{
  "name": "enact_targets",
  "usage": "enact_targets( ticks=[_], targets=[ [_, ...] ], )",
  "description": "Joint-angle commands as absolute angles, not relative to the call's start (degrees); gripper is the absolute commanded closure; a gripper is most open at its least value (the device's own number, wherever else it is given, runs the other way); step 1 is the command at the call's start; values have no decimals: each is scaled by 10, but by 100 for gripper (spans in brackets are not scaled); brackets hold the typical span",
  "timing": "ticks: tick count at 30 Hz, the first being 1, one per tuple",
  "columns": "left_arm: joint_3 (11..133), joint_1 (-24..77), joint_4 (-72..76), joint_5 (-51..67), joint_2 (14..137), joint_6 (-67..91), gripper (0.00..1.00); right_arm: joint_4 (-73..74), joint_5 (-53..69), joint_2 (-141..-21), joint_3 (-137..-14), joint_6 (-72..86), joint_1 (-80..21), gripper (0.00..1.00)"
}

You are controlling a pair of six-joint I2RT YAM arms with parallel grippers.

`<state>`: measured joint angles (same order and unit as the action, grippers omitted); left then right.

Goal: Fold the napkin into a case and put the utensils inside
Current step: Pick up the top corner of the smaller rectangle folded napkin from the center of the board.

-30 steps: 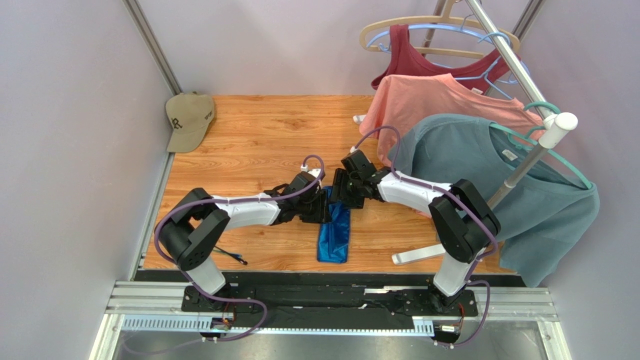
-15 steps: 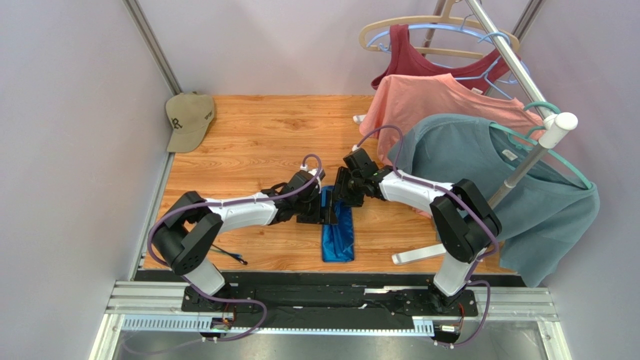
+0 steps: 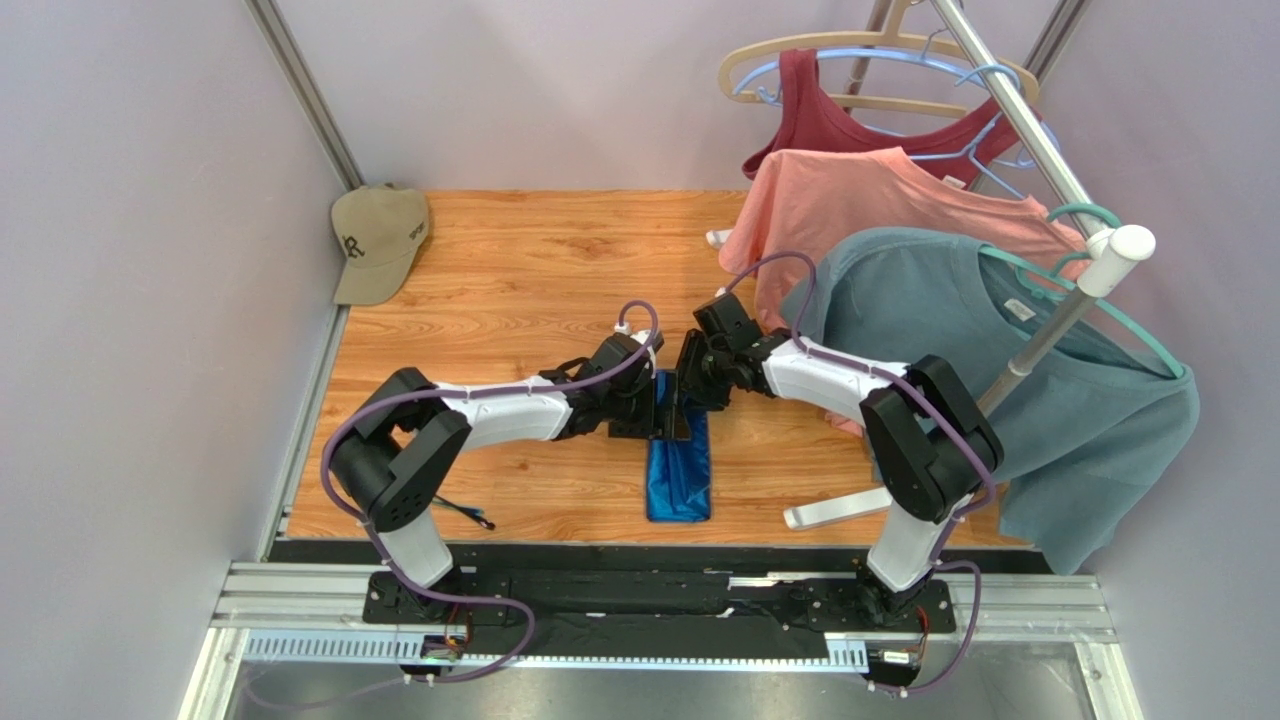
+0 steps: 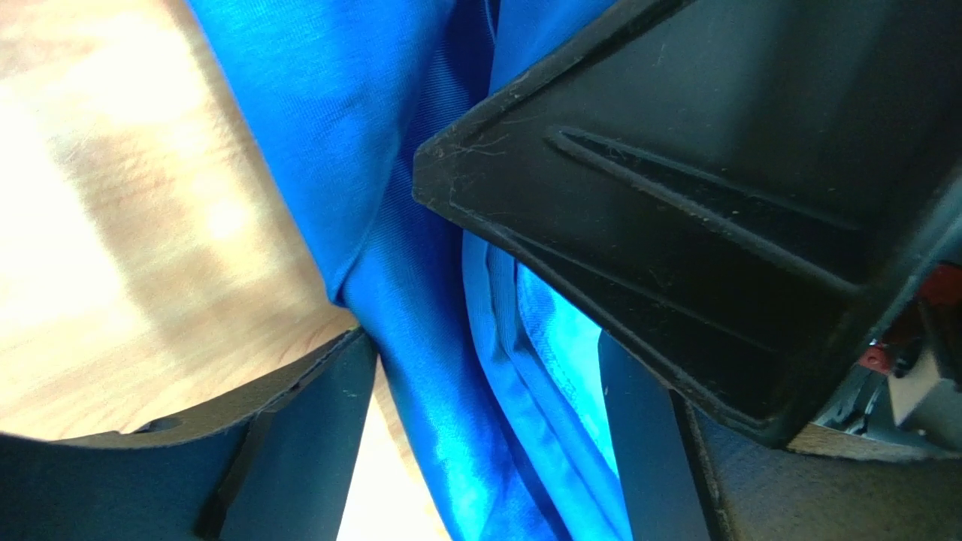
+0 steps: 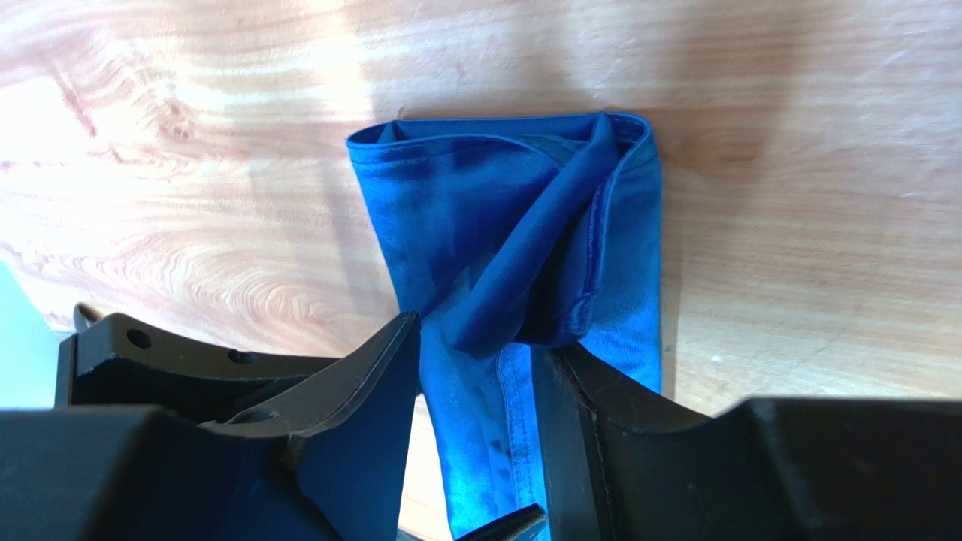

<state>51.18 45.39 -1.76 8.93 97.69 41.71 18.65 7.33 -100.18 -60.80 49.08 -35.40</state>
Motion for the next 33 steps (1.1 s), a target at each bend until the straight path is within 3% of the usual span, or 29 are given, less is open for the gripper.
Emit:
enact_targets(
  ticks=[1, 15, 25, 33],
  targets=[
    [498, 454, -17, 42, 1020, 446, 21, 172, 80, -998, -613, 491, -365, 55],
    [449, 454, 30, 46, 1020, 467, 27, 237, -22, -1022, -686, 390, -366, 49],
    [450, 454, 35, 51, 1025, 466, 27, 287, -67, -1041, -737, 350, -367, 37],
    [449, 454, 35, 50, 1023, 466, 28, 306, -88, -1054, -754, 328, -365, 36]
  ],
)
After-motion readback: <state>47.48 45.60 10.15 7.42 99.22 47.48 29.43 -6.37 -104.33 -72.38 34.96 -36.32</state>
